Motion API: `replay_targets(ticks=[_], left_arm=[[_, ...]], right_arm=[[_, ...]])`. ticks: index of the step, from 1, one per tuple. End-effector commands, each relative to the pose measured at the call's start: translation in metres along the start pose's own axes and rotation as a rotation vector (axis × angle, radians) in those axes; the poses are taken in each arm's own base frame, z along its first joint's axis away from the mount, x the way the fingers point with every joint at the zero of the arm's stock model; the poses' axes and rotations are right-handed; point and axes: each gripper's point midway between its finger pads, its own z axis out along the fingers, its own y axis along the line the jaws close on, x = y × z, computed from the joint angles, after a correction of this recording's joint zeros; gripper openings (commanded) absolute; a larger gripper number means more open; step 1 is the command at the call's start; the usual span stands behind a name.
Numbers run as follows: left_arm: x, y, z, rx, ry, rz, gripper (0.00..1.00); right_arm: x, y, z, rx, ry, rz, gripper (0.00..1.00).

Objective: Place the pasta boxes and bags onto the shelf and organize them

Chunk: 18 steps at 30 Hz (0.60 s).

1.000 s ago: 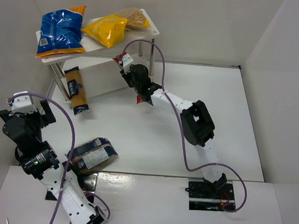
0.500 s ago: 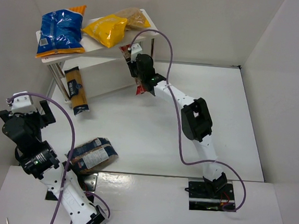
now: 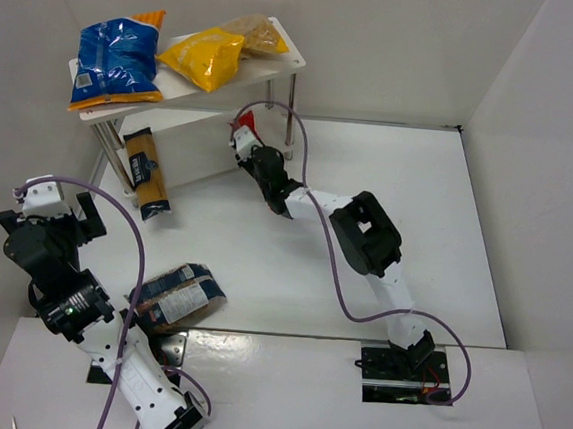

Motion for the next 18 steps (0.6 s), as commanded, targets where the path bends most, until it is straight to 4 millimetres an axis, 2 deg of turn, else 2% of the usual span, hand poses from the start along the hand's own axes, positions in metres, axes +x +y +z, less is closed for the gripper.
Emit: replay_targets(ticks=[1,6,9,10,15,16,18], left_arm=[[-0.003,-0.001,0.003,0.016,-0.017,0.017,1.0],[-0.003,-0.001,0.003,0.016,-0.017,0.017,1.0],[-0.003,-0.001,0.003,0.016,-0.017,0.017,1.0],[-0.003,-0.001,0.003,0.016,-0.017,0.017,1.0],[-0.003,-0.001,0.003,0.016,-0.017,0.017,1.0],[-0.003,-0.001,0.003,0.016,-0.017,0.017,1.0],[-0.003,-0.001,0.003,0.016,-0.017,0.017,1.0]], right_arm=[[-0.11,-0.039,-0.037,0.179,-0.29,-0.057,0.0],[-0.114,-0.049,-0.038,0.231,-0.292,-0.14,0.0],[-0.127,-0.047,-0.045,0.258,-0.323,-0.196,0.0],[-0.128,-0.052,-0.047,0.282,-0.318,-0.24,0.0],[-0.132,-0.042,-0.049,0.358,-0.338,-0.405,0.0],[-0.143,-0.041,-0.053,0.37,-0.357,-0.428,0.0],[-0.139,-0.036,-0.046,0.357,-0.34,-0.44,0.0]])
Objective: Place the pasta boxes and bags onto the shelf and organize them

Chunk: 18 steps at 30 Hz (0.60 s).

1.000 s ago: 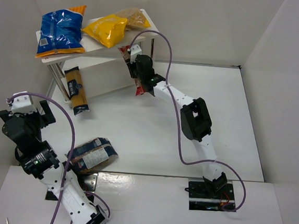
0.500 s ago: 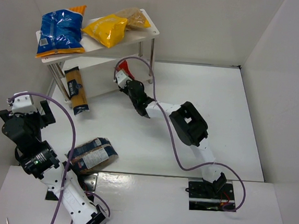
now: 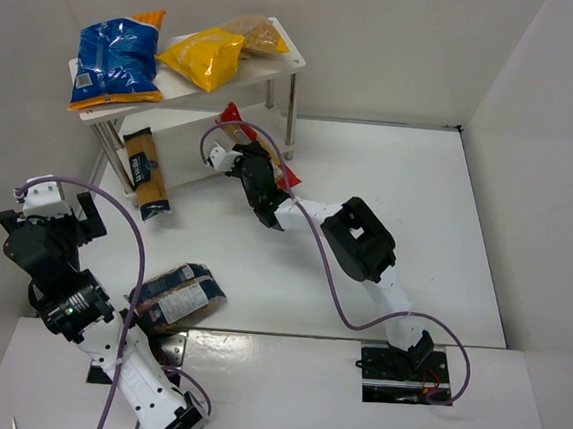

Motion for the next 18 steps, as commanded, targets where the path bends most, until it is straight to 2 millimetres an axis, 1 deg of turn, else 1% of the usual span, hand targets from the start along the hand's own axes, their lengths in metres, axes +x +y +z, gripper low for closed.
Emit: replay_targets(ticks=[1,3,5,6,7,8,10,11,12,13,14,15,16,17,18], left_arm=[[-0.003,-0.002,0.003,0.02,-0.017,0.011,1.0],[-0.003,-0.002,0.003,0.02,-0.017,0.011,1.0],[-0.003,-0.002,0.003,0.02,-0.017,0.011,1.0],[-0.003,-0.002,0.003,0.02,-0.017,0.011,1.0],[-0.003,-0.002,0.003,0.02,-0.017,0.011,1.0],[-0.003,-0.002,0.003,0.02,-0.017,0.011,1.0],[-0.003,-0.002,0.003,0.02,-0.017,0.011,1.0],[-0.003,-0.002,0.003,0.02,-0.017,0.011,1.0],[-0.003,-0.002,0.003,0.02,-0.017,0.011,1.0],[-0.003,-0.002,0.003,0.02,-0.017,0.011,1.0],[-0.003,-0.002,0.003,0.02,-0.017,0.011,1.0],[-0.003,-0.002,0.003,0.02,-0.017,0.011,1.0],[-0.003,-0.002,0.003,0.02,-0.017,0.011,1.0],[-0.003,-0.002,0.003,0.02,-0.017,0.011,1.0],[-0.003,-0.002,0.003,0.02,-0.017,0.011,1.0]], right_arm=[[-0.07,-0.074,-0.004,0.235,-0.154,0.018,0.0],[-0.076,-0.08,-0.001,0.243,-0.16,0.024,0.0],[-0.077,-0.074,0.006,0.234,-0.157,0.037,0.0],[-0.08,-0.077,0.007,0.237,-0.16,0.048,0.0],[-0.084,-0.075,0.011,0.231,-0.169,0.057,0.0],[-0.075,-0.07,0.017,0.215,-0.149,0.055,0.0],[-0.08,-0.073,0.021,0.229,-0.159,0.064,0.0],[-0.076,-0.065,0.025,0.223,-0.154,0.06,0.0],[-0.072,-0.068,0.028,0.231,-0.147,0.05,0.0],[-0.074,-0.072,0.03,0.248,-0.148,0.059,0.0],[-0.074,-0.071,0.032,0.249,-0.15,0.069,0.0],[-0.065,-0.07,0.037,0.244,-0.132,0.06,0.0],[-0.07,-0.074,0.039,0.257,-0.142,0.079,0.0],[-0.067,-0.067,0.042,0.246,-0.135,0.072,0.0],[-0.06,-0.068,0.046,0.244,-0.122,0.078,0.0]])
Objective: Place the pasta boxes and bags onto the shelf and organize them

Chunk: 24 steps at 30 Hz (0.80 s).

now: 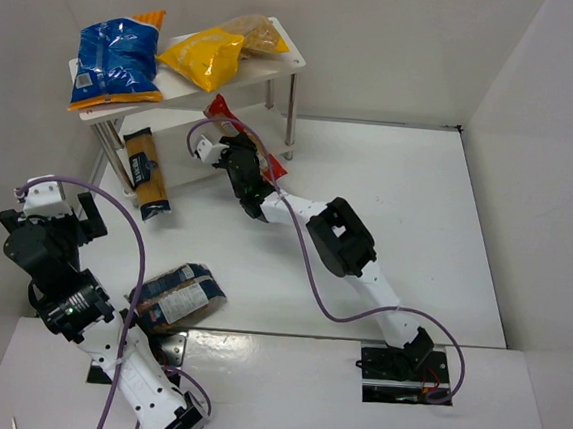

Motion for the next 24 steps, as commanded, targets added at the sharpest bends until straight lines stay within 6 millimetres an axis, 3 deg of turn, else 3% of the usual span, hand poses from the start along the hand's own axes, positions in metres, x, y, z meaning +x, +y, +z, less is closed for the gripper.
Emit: replay_targets(ticks=[1,3,4,8,9,10,11,12,14,15,16,17,18,19,20,21,23,24], left_arm=[[-0.003,0.0,0.003,0.009,-0.016,0.011,1.0],[-0.003,0.0,0.003,0.009,-0.016,0.011,1.0],[-0.003,0.0,0.003,0.009,-0.016,0.011,1.0],[-0.003,0.0,0.003,0.009,-0.016,0.02,1.0],[-0.003,0.0,0.003,0.009,-0.016,0.02,1.0],[-0.003,0.0,0.003,0.009,-0.016,0.02,1.0],[-0.003,0.0,0.003,0.009,-0.016,0.02,1.0],[-0.003,0.0,0.003,0.009,-0.016,0.02,1.0],[-0.003,0.0,0.003,0.009,-0.016,0.02,1.0],[-0.003,0.0,0.003,0.009,-0.016,0.02,1.0],[-0.003,0.0,0.003,0.009,-0.016,0.02,1.0],[-0.003,0.0,0.003,0.009,-0.016,0.02,1.0],[-0.003,0.0,0.003,0.009,-0.016,0.02,1.0],[-0.003,0.0,0.003,0.009,-0.016,0.02,1.0],[-0.003,0.0,0.003,0.009,-0.016,0.02,1.0],[-0.003,0.0,0.003,0.009,-0.016,0.02,1.0],[-0.003,0.0,0.003,0.009,-0.016,0.02,1.0],[-0.003,0.0,0.003,0.009,-0.016,0.02,1.0]], right_arm=[[-0.043,-0.089,0.011,0.225,-0.095,0.124,0.0],[-0.033,-0.081,0.018,0.217,-0.079,0.115,0.0],[-0.04,-0.092,0.018,0.239,-0.093,0.128,0.0],[-0.033,-0.091,0.027,0.245,-0.064,0.124,0.01],[-0.04,-0.099,0.029,0.26,-0.076,0.142,0.02],[-0.033,-0.09,0.032,0.243,-0.05,0.129,0.04],[-0.028,-0.094,0.036,0.248,-0.041,0.137,0.05],[-0.036,-0.107,0.037,0.275,-0.047,0.152,0.07],[-0.027,-0.088,0.046,0.223,-0.002,0.163,0.08],[-0.045,-0.13,0.047,0.29,-0.028,0.224,0.08],[-0.008,-0.077,0.059,0.161,0.08,0.197,0.08],[-0.01,-0.074,0.06,0.14,0.072,0.204,0.1],[-0.02,-0.109,0.055,0.286,0.039,0.217,0.11],[-0.011,-0.095,0.057,0.289,0.036,0.146,0.11],[-0.015,-0.107,0.053,0.306,0.042,0.153,0.11],[-0.021,-0.101,0.052,0.27,0.038,0.138,0.11],[-0.01,-0.077,0.054,0.181,0.083,0.145,0.11],[-0.016,-0.072,0.053,0.17,0.068,0.146,0.13]])
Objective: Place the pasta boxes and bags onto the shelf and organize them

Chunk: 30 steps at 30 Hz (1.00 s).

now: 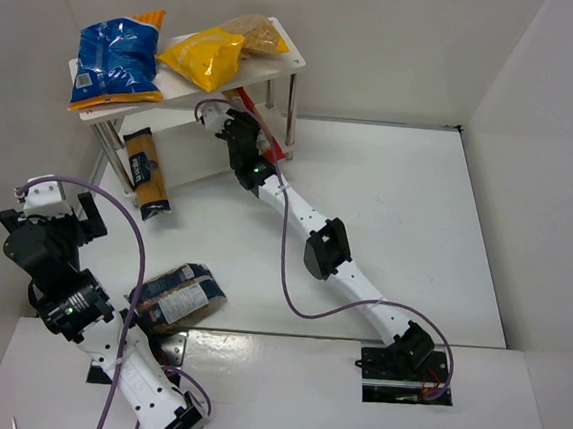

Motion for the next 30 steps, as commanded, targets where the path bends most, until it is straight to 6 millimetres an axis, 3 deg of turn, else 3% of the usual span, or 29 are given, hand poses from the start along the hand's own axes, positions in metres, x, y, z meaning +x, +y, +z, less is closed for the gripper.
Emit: replay_targets(ticks=[1,4,5,7,8,15,17,18,19,21,22,24,25,26,30], left_arm=[[-0.003,0.0,0.002,0.009,-0.017,0.018,1.0],[-0.003,0.0,0.002,0.009,-0.017,0.018,1.0],[-0.003,0.0,0.002,0.009,-0.017,0.018,1.0],[-0.003,-0.001,0.002,0.018,-0.018,0.018,1.0],[-0.003,-0.001,0.002,0.018,-0.018,0.018,1.0],[-0.003,-0.001,0.002,0.018,-0.018,0.018,1.0],[-0.003,-0.001,0.002,0.018,-0.018,0.018,1.0],[-0.003,-0.001,0.002,0.018,-0.018,0.018,1.0],[-0.003,-0.001,0.002,0.018,-0.018,0.018,1.0],[-0.003,-0.002,0.0,0.018,-0.018,0.018,1.0],[-0.003,-0.002,0.0,0.018,-0.018,0.018,1.0],[-0.003,-0.004,0.0,0.027,-0.019,0.018,1.0],[-0.003,-0.004,0.0,0.027,-0.019,0.018,1.0],[-0.003,-0.003,0.0,0.027,-0.019,0.027,1.0],[-0.001,-0.005,0.0,0.037,-0.012,0.024,1.0]], right_arm=[[-0.037,-0.042,-0.009,0.058,-0.051,0.064,0.18],[-0.044,-0.047,-0.01,0.065,-0.069,0.086,0.28],[-0.043,-0.046,-0.01,0.058,-0.063,0.08,0.48],[-0.047,-0.049,-0.011,0.053,-0.072,0.09,0.66],[-0.047,-0.049,-0.011,0.053,-0.072,0.09,0.69],[-0.044,-0.048,-0.011,0.051,-0.055,0.09,0.81],[-0.048,-0.055,-0.013,0.043,-0.049,0.108,0.82],[-0.047,-0.042,-0.017,0.005,-0.029,0.111,0.83],[-0.05,-0.047,-0.019,-0.002,-0.024,0.123,0.83],[-0.066,-0.04,-0.03,-0.058,-0.034,0.132,0.85],[-0.061,-0.034,-0.034,-0.093,0.001,0.14,0.87],[-0.081,-0.027,-0.049,-0.166,-0.017,0.16,0.87],[-0.076,-0.021,-0.053,-0.207,0.013,0.173,0.88],[-0.085,-0.016,-0.061,-0.247,0.001,0.185,0.92],[-0.107,-0.02,-0.087,-0.325,0.015,0.24,0.96]])
